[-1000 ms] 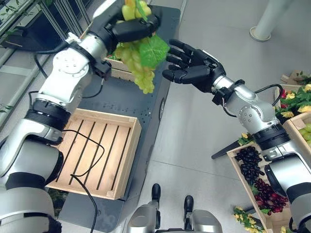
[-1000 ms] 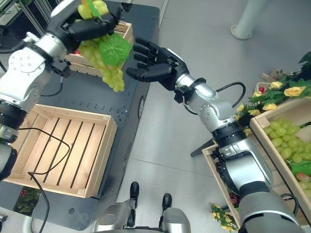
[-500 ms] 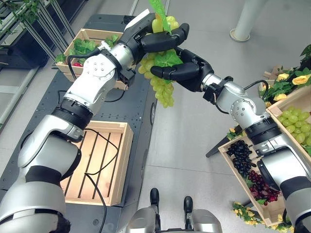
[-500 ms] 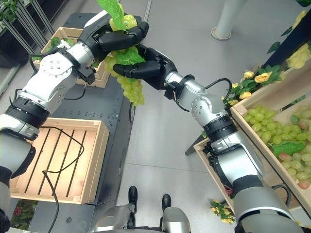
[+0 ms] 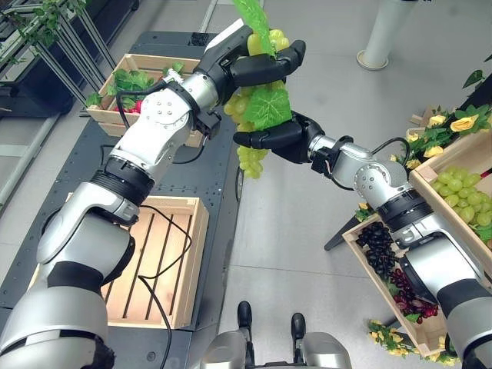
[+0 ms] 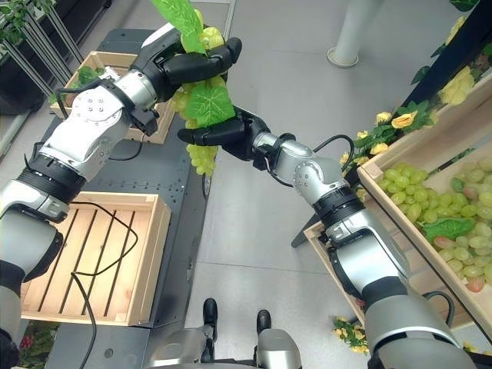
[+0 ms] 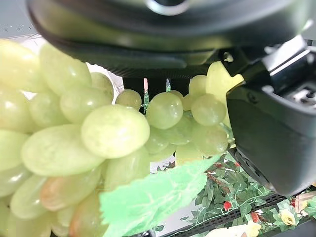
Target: Pick up the fruits from the basket on one side to the basket on the other side
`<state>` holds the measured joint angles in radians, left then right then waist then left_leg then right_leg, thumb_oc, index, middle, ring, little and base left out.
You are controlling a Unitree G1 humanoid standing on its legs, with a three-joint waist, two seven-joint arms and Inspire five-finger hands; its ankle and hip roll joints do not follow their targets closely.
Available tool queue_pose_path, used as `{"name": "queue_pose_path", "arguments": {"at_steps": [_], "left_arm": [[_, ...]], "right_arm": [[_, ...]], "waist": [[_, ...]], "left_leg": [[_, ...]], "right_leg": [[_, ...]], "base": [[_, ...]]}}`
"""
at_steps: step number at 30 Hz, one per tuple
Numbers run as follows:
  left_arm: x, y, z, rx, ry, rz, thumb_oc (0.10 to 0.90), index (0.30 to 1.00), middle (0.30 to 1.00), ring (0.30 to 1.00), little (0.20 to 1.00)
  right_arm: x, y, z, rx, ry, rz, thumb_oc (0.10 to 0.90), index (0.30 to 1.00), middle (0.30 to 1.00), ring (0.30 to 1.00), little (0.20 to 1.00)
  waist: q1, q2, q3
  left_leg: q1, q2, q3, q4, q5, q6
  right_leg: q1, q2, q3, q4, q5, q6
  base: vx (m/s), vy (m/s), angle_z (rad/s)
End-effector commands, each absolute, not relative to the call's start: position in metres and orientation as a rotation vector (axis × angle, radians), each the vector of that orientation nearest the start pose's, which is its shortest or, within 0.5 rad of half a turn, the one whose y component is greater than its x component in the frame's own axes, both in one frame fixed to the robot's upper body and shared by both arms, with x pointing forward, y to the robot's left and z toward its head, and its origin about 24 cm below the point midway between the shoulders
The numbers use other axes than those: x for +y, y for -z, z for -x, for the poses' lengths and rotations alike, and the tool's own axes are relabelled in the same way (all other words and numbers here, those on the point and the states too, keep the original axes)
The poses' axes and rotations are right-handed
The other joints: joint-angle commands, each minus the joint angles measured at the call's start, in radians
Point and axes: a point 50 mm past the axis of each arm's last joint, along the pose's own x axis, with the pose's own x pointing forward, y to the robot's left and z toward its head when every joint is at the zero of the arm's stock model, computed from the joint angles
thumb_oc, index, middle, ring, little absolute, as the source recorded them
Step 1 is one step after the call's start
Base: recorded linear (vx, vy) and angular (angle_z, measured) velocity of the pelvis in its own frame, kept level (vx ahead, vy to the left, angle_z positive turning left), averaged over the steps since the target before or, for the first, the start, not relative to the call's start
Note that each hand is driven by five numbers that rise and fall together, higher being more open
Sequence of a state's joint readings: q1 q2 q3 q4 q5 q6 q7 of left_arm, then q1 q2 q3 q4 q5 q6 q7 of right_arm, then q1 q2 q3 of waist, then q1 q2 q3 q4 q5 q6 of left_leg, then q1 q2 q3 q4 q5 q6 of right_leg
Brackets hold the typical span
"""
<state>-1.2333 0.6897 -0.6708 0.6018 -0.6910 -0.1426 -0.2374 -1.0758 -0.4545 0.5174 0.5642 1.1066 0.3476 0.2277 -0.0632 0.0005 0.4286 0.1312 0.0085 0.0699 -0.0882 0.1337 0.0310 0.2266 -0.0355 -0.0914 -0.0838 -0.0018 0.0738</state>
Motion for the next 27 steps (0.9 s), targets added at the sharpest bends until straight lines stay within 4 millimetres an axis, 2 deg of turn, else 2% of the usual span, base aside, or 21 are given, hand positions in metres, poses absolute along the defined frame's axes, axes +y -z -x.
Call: {"name": "queue_pose_path", "arguments": {"at_steps": [1,11,12,13,18,27], "left_arm": [[0.119,-0.283,-0.394,-0.514,0.523,-0.112,0.4,0.3,0.3,0.3,0.3],[0.113,-0.268,-0.396,-0.477,0.539,-0.029,0.4,0.3,0.3,0.3,0.3],[0.112,-0.267,-0.396,-0.475,0.538,-0.023,0.4,0.3,0.3,0.3,0.3],[0.112,-0.265,-0.397,-0.469,0.537,-0.016,0.4,0.3,0.3,0.3,0.3],[0.112,-0.258,-0.399,-0.45,0.527,-0.007,0.4,0.3,0.3,0.3,0.3],[0.124,-0.255,-0.402,-0.428,0.468,0.005,0.4,0.3,0.3,0.3,0.3]], "right_arm": [[-0.06,-0.17,-0.382,0.142,-0.79,-0.407,0.8,0.9,0.9,0.9,0.9],[-0.044,-0.189,-0.38,-0.001,-0.767,-0.579,0.8,0.9,0.9,0.9,0.9],[-0.043,-0.191,-0.381,-0.011,-0.758,-0.588,0.565,0.547,0.547,0.547,0.547],[-0.043,-0.194,-0.381,-0.033,-0.752,-0.612,0.4,0.3,0.3,0.3,0.3],[-0.042,-0.2,-0.381,-0.089,-0.727,-0.672,0.4,0.3,0.3,0.3,0.3],[-0.055,-0.197,-0.386,-0.111,-0.651,-0.691,0.4,0.3,0.3,0.3,0.3]], "waist": [[0.036,0.017,-0.397],[0.041,0.021,-0.4],[0.041,0.021,-0.4],[0.041,0.022,-0.401],[0.043,0.021,-0.408],[0.037,0.022,-0.406]], "left_leg": [[0.004,-0.056,-0.005,0.001,-0.193,-0.026],[0.006,-0.056,-0.014,0.001,-0.193,-0.025],[0.006,-0.056,-0.014,0.001,-0.193,-0.025],[0.007,-0.055,-0.014,0.001,-0.194,-0.025],[0.009,-0.053,-0.013,0.001,-0.194,-0.025],[0.009,-0.049,-0.008,0.001,-0.195,-0.026]], "right_leg": [[-0.108,0.024,-0.009,-0.003,-0.016,-0.028],[-0.103,0.024,-0.012,-0.003,-0.019,-0.029],[-0.103,0.024,-0.013,-0.003,-0.018,-0.029],[-0.102,0.024,-0.013,-0.003,-0.018,-0.029],[-0.1,0.024,-0.013,-0.003,-0.018,-0.028],[-0.102,0.026,-0.011,-0.003,-0.018,-0.029]], "base": [[0.0,0.0,0.0],[0.0,0.0,0.0],[0.0,0.0,0.0],[0.0,0.0,0.0],[0.0,0.0,0.0],[0.0,0.0,0.0]]}}
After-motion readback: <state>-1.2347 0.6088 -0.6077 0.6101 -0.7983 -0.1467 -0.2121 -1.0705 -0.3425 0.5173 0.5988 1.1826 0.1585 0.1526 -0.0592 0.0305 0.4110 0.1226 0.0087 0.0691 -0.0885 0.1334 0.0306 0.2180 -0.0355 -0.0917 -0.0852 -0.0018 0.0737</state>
